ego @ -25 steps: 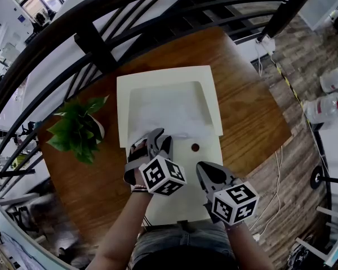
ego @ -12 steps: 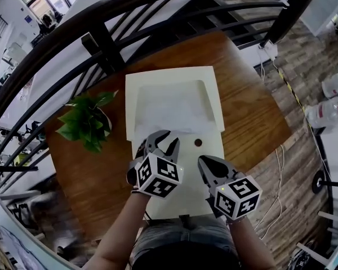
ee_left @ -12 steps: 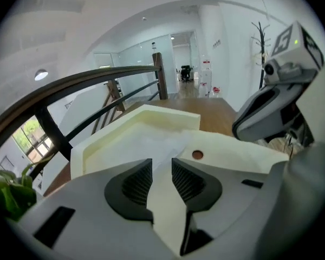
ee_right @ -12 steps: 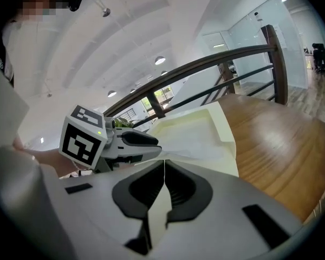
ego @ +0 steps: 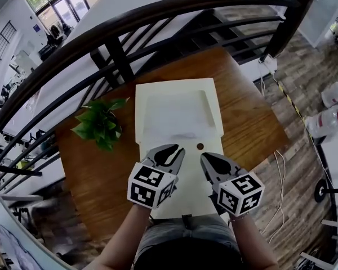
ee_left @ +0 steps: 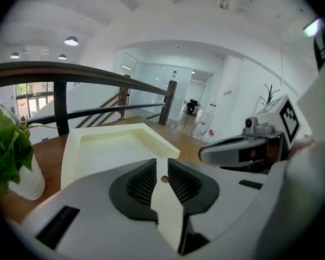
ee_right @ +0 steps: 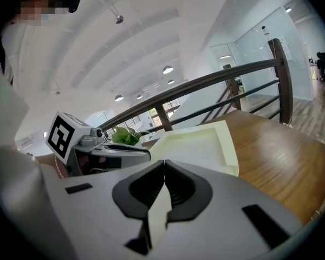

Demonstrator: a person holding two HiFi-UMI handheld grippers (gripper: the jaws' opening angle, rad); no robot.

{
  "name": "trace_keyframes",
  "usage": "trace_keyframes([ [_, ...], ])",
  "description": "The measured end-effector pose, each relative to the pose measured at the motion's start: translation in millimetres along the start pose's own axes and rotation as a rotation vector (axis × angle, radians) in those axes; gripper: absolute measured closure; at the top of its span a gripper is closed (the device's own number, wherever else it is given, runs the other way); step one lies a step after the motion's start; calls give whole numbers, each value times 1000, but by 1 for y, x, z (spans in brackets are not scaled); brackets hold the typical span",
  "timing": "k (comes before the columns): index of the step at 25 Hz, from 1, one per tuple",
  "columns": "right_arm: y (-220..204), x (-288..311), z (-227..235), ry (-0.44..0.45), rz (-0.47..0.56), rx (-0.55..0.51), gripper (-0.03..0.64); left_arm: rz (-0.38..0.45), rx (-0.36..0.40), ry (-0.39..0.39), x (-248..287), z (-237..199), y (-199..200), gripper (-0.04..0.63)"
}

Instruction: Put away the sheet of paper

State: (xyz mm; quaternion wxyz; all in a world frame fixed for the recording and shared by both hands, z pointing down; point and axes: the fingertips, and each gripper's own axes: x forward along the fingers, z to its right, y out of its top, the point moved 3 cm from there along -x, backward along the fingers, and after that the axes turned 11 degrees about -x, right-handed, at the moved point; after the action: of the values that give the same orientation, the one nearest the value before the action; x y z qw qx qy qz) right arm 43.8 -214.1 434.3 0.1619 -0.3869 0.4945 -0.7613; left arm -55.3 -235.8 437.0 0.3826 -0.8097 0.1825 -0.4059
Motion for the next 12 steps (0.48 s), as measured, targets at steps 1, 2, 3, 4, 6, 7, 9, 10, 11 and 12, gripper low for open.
trace_keyframes([
  [1, 3, -1, -1, 3, 7, -9, 589, 22, -14, -12, -5, 2, 3, 525],
  [2, 7, -1, -3, 6, 15, -19, 589, 44, -21, -17, -10, 4, 6, 528],
  [3, 11, -2, -4, 8, 22, -29, 589, 62, -22, -18, -14, 6, 9, 532],
  [4, 14, -3, -6, 11, 31, -35, 589, 78, -20, -16, -19, 7, 12, 537],
  [6, 22, -5, -9, 19, 51, -36, 589, 99, -15, -14, -27, 9, 16, 545],
  [7, 25, -6, -10, 24, 62, -32, 589, 106, -17, -14, -31, 10, 18, 549],
  [9, 32, -7, -12, 31, 82, -34, 590, 118, -30, -17, -38, 13, 21, 555],
  [10, 35, -7, -13, 33, 89, -40, 591, 125, -37, -16, -41, 14, 23, 558],
  [11, 38, -8, -14, 37, 95, -45, 589, 132, -41, -13, -45, 15, 24, 561],
  [12, 41, -8, -16, 42, 101, -48, 591, 139, -43, -9, -48, 16, 26, 565],
])
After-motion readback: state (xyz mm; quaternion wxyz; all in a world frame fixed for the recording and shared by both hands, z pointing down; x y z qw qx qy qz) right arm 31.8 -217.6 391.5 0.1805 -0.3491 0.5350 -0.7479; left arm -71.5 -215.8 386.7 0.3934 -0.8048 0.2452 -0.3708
